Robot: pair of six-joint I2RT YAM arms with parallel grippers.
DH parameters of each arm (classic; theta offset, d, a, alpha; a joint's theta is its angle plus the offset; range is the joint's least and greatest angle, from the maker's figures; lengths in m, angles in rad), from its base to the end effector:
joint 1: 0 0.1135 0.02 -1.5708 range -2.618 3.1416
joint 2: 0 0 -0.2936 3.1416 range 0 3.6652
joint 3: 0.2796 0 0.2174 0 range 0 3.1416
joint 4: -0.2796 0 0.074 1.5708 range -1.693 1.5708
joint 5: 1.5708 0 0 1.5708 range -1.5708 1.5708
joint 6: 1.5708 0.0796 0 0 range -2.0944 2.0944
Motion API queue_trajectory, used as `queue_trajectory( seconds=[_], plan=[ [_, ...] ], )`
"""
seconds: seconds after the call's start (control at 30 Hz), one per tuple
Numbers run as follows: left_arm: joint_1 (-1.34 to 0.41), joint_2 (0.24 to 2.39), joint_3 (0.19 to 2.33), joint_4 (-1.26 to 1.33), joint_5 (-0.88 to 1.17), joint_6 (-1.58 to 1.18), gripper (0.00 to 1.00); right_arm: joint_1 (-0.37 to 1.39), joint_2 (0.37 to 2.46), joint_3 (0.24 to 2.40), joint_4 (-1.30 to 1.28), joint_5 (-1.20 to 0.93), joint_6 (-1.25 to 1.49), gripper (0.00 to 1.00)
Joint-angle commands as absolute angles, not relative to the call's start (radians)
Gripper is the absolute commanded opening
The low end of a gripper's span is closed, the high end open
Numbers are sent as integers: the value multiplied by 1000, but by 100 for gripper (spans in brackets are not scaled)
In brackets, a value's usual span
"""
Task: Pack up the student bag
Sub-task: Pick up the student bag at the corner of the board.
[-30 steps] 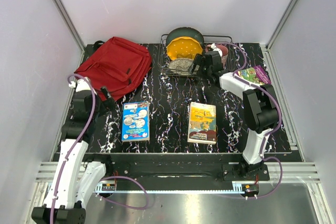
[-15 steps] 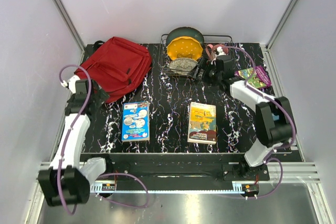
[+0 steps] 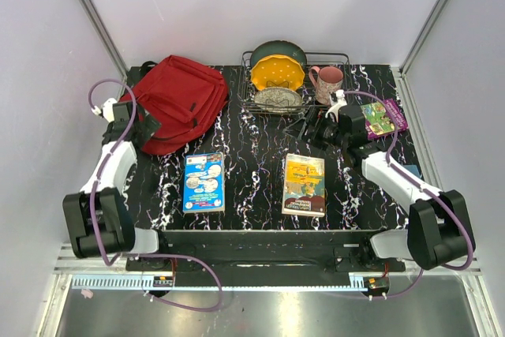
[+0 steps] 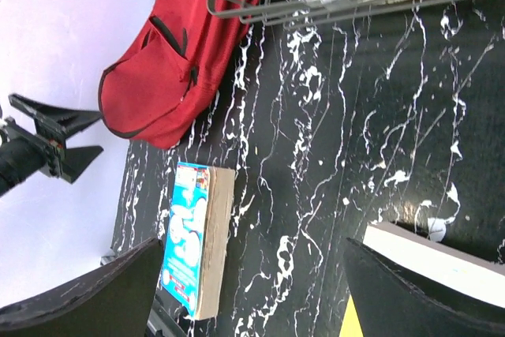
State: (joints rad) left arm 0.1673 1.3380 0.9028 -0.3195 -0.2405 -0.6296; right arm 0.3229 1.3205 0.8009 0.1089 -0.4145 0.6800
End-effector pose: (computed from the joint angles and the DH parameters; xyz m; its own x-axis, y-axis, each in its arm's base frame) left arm 0.2702 0.0649 0.2618 -0.3500 -0.6391 -0.6849 -0.6667 0.6835 -0.2971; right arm 0.2678 0.1234 0.2876 -0.6972 0.3736 -0.6118 -0.2600 0.6635 0.7015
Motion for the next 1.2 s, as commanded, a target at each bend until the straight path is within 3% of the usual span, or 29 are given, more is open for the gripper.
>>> queue_trajectory(
  seconds=[0.0, 0.17, 0.23, 0.3, 0.33, 0.37, 0.47, 0.5, 0.6, 1.03, 1.17],
  plan=[
    [179, 1434, 995, -225, -249, -615, 99, 330, 1304, 784, 129, -466, 701, 100],
    [196, 1508, 974, -189, -215, -641, 98, 330, 1319, 798, 123, -497, 710, 100],
    [199, 1519, 963, -175, -201, -638, 93, 330, 1324, 799, 120, -505, 712, 100],
    [202, 1543, 968, -161, -173, -631, 82, 328, 1325, 796, 115, -511, 713, 100],
    [209, 1554, 974, -164, -166, -627, 74, 331, 1327, 795, 118, -512, 719, 100],
    [212, 1565, 983, -184, -166, -623, 57, 328, 1330, 789, 123, -517, 729, 100],
    [227, 1554, 953, -173, -135, -623, 31, 330, 1332, 778, 137, -520, 745, 100],
    [226, 1519, 937, -163, -130, -626, 18, 331, 1336, 776, 138, -520, 749, 100],
    [227, 1418, 893, -147, -118, -634, 0, 330, 1351, 778, 138, -529, 750, 100],
    [229, 895, 884, -193, -6, -580, 0, 333, 1414, 765, 242, -620, 824, 100],
    [227, 761, 871, -207, 121, -561, 0, 333, 1413, 761, 250, -632, 828, 100]
  ],
)
